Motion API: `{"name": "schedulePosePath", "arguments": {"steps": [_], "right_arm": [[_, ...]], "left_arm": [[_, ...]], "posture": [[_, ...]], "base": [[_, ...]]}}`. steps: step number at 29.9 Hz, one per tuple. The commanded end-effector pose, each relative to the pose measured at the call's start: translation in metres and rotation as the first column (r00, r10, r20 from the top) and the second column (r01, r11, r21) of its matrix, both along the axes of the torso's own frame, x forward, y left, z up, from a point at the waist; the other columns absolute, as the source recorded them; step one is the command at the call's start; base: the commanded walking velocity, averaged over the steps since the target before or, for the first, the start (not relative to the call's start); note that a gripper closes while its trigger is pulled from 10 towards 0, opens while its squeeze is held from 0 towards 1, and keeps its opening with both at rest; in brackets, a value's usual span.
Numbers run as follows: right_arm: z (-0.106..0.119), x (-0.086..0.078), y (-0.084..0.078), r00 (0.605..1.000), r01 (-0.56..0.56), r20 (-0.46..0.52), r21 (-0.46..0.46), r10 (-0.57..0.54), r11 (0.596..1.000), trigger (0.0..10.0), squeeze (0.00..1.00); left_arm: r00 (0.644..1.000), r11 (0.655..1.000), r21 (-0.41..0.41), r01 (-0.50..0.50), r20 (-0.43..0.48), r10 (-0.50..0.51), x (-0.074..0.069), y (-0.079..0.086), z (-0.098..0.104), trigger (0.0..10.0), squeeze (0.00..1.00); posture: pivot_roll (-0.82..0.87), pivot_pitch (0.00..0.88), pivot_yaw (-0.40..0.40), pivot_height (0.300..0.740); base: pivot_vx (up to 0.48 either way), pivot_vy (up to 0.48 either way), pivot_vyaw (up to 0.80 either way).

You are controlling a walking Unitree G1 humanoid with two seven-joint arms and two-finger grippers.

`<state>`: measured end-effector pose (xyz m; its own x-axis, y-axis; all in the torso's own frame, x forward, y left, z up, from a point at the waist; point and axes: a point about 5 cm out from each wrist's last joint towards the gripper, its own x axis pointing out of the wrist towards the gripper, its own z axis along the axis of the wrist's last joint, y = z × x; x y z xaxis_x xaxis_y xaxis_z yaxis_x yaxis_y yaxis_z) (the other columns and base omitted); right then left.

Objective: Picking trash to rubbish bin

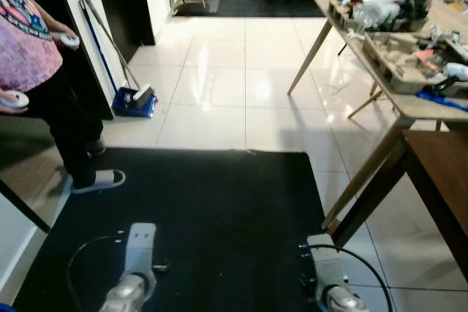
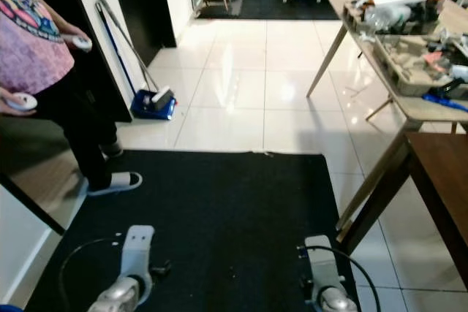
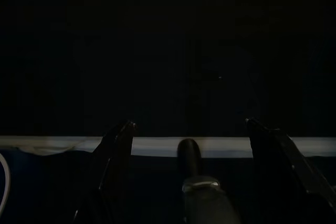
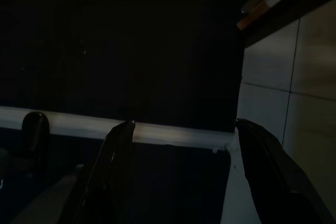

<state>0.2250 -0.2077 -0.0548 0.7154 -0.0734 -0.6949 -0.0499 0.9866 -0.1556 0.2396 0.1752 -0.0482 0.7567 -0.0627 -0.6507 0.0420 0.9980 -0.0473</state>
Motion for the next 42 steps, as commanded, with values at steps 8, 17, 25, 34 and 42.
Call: {"name": "schedulePosePath", "arguments": {"steps": [8,17,25,34,42], "right_arm": [[-0.0011,0.0000,0.0065,1.000,-0.011,-0.001,0.016,0.011,1.000,10.0,0.00],[-0.0022,-0.0018,0.0064,1.000,-0.010,-0.004,0.022,0.010,1.000,10.0,0.00],[-0.0021,-0.0016,0.0070,1.000,-0.011,-0.004,0.028,0.011,1.000,10.0,0.00],[-0.0015,0.0001,0.0094,1.000,-0.014,-0.002,0.031,0.014,0.999,10.0,0.00],[-0.0008,0.0011,0.0092,1.000,-0.019,0.001,0.026,0.019,0.999,10.0,0.00]], "left_arm": [[1.000,1.000,0.015,-0.004,-0.017,0.004,-0.0059,0.0062,-0.0031,10.0,0.00],[1.000,1.000,0.017,0.002,-0.016,-0.002,-0.0062,0.0062,-0.0031,10.0,0.00],[1.000,1.000,0.015,0.008,-0.012,-0.007,-0.0055,0.0051,-0.0026,10.0,0.00],[1.000,1.000,0.016,0.009,-0.003,-0.009,-0.0022,0.0060,-0.0002,10.0,0.00],[1.000,1.000,0.015,0.007,0.001,-0.007,-0.0001,0.0062,0.0012,10.0,0.00]], "posture": [[-0.09,0.075,0.028,0.740],[-0.08,0.084,0.028,0.740],[-0.08,0.088,0.028,0.740],[-0.08,0.098,0.030,0.740],[-0.08,0.097,0.028,0.740]], "base": [[0.281,0.000,0.00],[0.283,0.000,0.00],[0.284,0.000,0.00],[0.294,0.000,0.00],[0.323,0.000,0.00]]}}
